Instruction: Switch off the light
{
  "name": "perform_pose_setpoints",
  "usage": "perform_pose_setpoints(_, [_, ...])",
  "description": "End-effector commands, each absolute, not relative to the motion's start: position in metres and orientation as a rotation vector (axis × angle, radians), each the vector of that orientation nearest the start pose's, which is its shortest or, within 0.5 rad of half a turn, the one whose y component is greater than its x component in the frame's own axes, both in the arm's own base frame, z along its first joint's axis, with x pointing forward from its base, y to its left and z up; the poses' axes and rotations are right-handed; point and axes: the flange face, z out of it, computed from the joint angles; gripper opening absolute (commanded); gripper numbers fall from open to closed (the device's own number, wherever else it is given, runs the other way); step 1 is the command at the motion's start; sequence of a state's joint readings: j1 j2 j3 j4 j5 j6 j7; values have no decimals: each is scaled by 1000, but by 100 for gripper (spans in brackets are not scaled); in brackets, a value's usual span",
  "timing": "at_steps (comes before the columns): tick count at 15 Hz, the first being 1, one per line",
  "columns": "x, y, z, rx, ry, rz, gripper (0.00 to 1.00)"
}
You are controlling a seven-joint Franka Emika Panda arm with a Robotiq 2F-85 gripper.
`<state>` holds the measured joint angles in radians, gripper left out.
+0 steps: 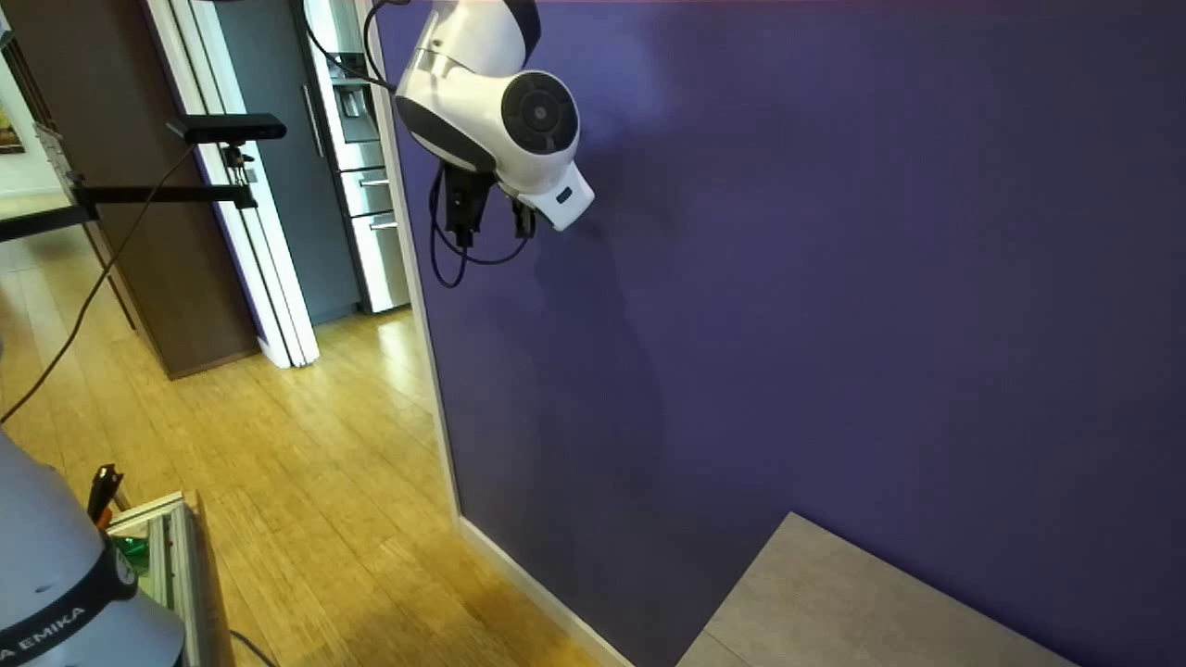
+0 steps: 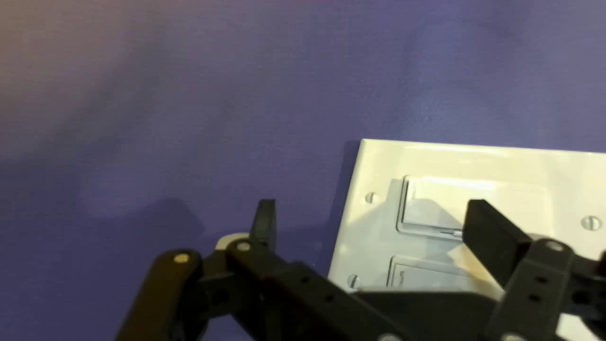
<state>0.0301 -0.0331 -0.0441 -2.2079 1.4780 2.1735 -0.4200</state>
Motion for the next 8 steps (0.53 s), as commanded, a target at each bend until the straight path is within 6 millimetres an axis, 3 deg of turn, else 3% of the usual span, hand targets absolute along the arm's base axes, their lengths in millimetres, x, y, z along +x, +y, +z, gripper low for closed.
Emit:
perform_pose_setpoints(1, [550, 30, 423, -1911, 537, -272, 100])
perform_pose_setpoints(6, [534, 40, 443, -1955, 497, -294, 100])
perform_pose_setpoints(8, [514, 50, 457, -2009, 425, -315, 100])
